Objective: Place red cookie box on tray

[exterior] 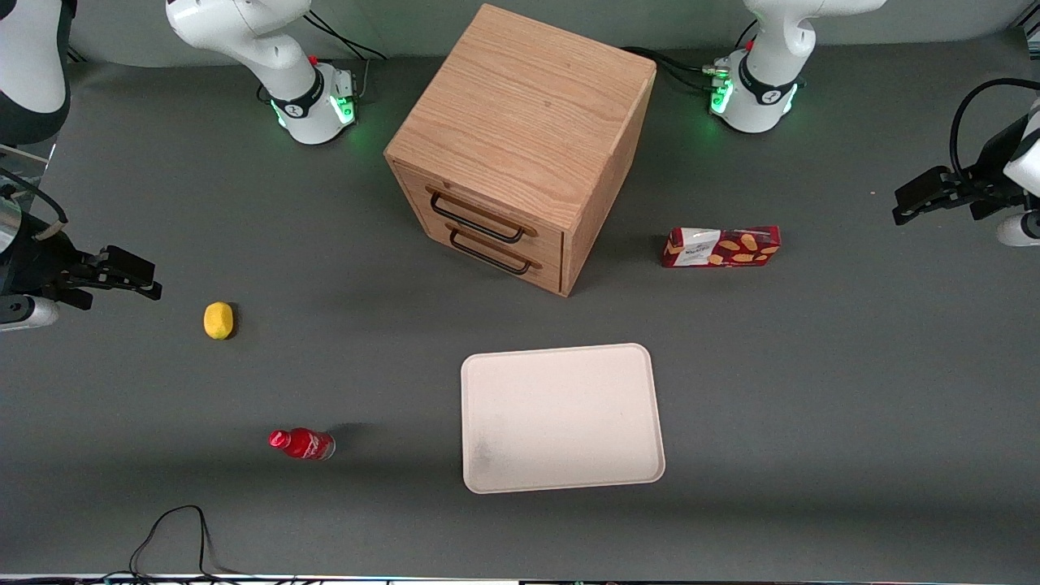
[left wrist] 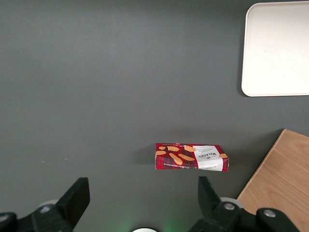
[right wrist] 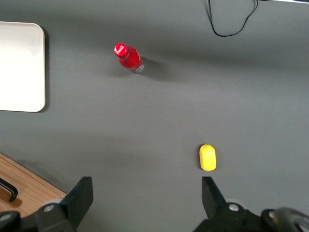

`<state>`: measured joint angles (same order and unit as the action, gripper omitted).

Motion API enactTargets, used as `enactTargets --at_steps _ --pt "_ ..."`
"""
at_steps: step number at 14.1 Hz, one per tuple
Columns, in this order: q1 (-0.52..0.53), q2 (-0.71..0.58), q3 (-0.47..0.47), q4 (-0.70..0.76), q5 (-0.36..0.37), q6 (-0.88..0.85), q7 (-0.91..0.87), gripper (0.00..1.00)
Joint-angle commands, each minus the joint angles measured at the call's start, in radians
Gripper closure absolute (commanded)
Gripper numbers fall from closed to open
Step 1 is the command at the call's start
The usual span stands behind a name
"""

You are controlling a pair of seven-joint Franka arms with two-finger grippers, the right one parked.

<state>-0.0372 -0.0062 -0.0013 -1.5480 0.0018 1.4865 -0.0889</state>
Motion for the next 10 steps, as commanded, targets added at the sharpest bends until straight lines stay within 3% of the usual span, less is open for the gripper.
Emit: enactTargets --at_steps 1,10 --pt "-0.024 -0.014 0.014 -0.013 -0.009 -0.022 0.009 0.0" --pt "-0.053 -0.239 -0.029 -0.337 -0.031 0.101 -0.002 0.0"
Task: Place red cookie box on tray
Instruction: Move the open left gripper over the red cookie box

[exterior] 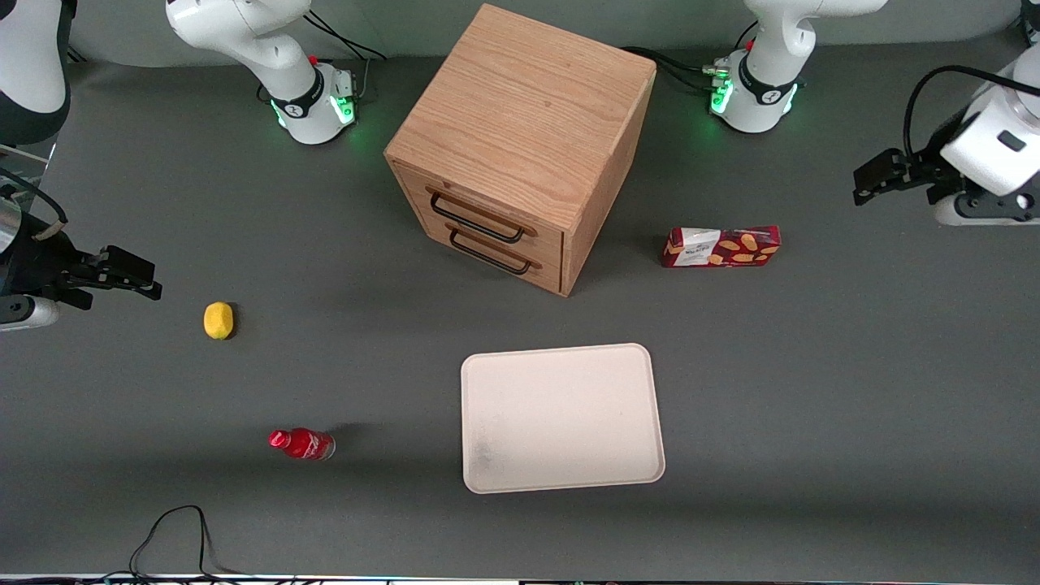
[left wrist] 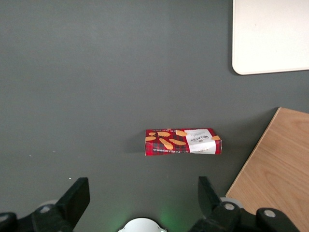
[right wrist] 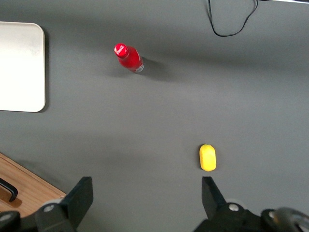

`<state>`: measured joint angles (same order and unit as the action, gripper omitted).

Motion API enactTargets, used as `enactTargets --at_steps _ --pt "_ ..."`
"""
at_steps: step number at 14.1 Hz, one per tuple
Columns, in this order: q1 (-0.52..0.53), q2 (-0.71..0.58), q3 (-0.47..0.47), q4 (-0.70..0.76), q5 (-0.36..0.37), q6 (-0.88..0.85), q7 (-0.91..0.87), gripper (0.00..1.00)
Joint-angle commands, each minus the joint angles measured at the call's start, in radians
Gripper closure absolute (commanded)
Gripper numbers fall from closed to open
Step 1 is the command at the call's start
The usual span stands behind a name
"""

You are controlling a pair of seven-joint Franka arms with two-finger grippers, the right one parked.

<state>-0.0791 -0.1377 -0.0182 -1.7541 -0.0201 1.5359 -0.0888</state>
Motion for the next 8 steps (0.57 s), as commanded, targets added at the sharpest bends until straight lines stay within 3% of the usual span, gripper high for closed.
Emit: enactTargets --at_steps 1,8 --pt "-0.013 -0.126 -0.029 -0.155 -0.011 0.055 -0.008 0.0" --pt "-0.018 -0.328 -0.163 -0.343 -0.069 0.058 -0.144 0.0"
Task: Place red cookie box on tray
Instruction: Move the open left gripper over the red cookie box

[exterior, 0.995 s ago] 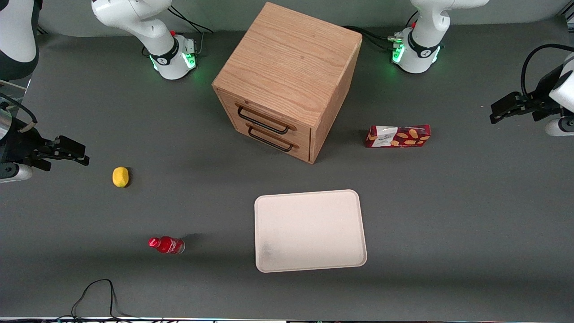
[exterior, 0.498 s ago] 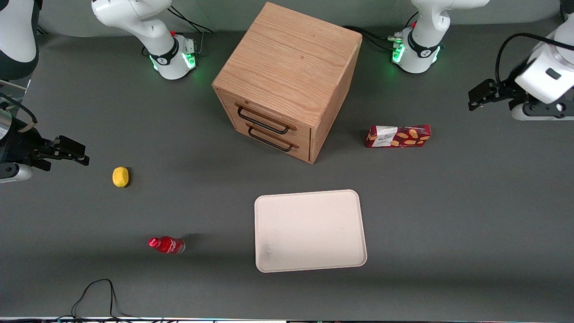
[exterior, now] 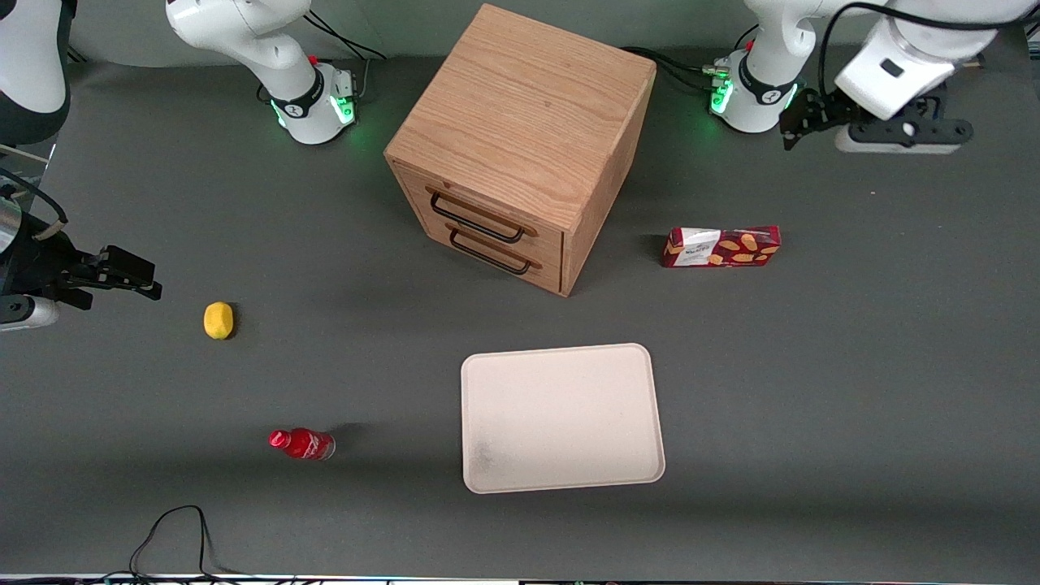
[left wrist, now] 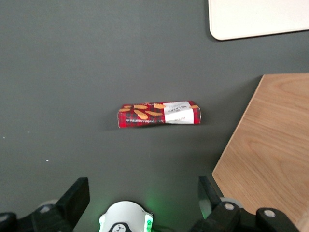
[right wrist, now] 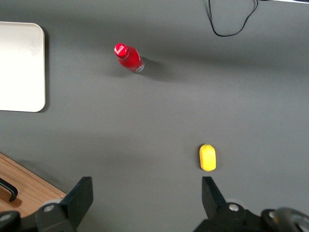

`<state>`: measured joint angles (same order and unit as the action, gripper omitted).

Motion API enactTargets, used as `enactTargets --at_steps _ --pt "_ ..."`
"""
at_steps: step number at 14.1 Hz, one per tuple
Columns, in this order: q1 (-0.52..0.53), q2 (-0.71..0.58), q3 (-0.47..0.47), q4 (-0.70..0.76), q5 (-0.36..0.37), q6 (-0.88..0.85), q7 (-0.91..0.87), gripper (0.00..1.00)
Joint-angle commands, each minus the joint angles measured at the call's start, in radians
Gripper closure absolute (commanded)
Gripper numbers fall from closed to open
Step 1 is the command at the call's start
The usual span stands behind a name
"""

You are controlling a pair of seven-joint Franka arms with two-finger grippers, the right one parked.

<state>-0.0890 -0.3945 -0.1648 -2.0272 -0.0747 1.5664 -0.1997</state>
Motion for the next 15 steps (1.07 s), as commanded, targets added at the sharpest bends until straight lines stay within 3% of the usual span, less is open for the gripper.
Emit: enactTargets --at_steps 1,5,9,15 --pt "-0.008 -0.087 -0.018 -0.079 -0.02 0.021 -0.035 0.0" --pt "-0.006 -0.1 -0.016 -0.094 -0.025 0.03 -0.122 0.0" --pt "-0.008 -0.086 -0.016 -0.094 -0.027 0.044 -0.523 0.0" --pt "-0.011 -0.07 -0.019 -0.094 -0.033 0.122 -1.359 0.0"
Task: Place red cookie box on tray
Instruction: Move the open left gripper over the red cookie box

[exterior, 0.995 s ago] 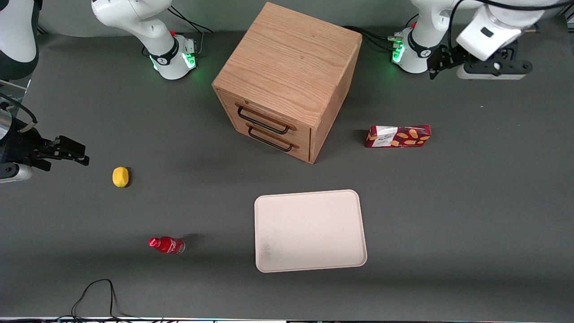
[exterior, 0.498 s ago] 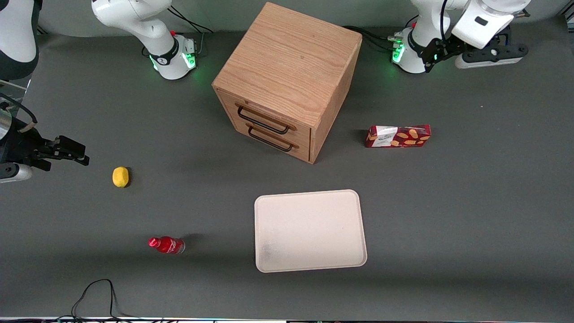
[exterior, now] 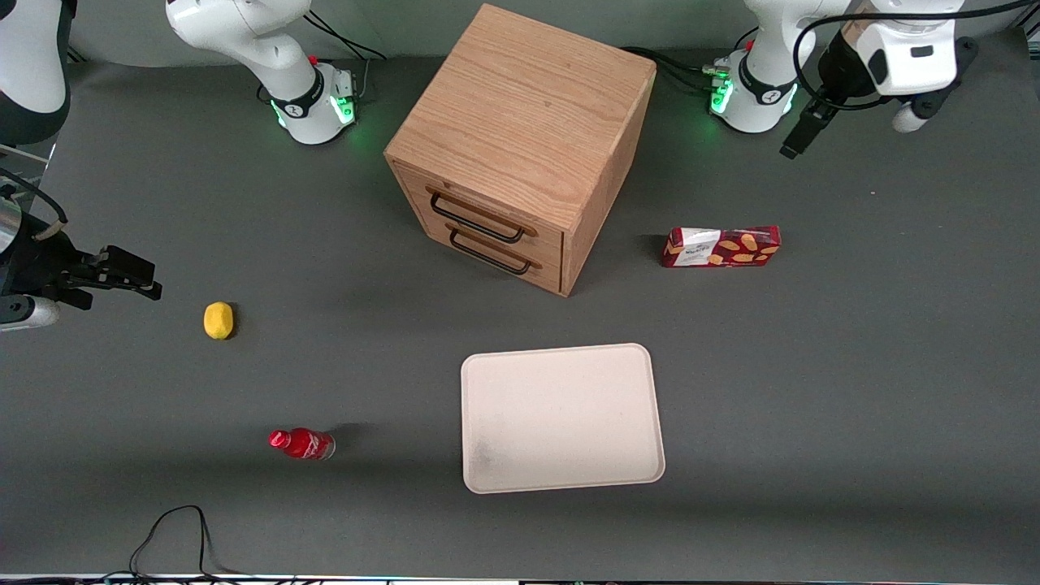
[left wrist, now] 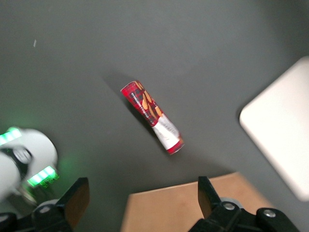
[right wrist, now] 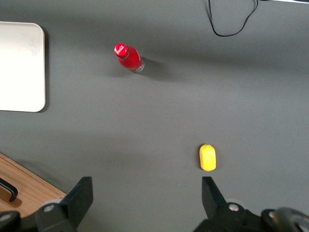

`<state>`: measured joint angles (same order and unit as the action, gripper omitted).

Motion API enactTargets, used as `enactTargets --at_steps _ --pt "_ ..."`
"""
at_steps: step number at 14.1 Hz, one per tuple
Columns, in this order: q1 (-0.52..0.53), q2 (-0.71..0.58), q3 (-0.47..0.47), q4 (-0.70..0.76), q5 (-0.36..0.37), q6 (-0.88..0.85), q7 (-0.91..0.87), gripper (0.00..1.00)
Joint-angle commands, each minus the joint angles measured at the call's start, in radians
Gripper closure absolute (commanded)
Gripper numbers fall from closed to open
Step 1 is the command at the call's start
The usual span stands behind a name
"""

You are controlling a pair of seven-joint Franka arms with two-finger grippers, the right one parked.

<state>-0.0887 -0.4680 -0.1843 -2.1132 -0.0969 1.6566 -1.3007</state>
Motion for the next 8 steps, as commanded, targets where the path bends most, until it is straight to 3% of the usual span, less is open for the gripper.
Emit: enactTargets --at_steps 1,3,8 --pt "-0.011 0.005 -0.009 -0.008 -0.007 0.046 -0.39 0.0" --pt "-0.012 0.014 -0.01 -0.007 0.009 0.058 -0.637 0.0" --pt "-0.012 0.072 -0.038 -0.05 0.017 0.096 -0.692 0.0"
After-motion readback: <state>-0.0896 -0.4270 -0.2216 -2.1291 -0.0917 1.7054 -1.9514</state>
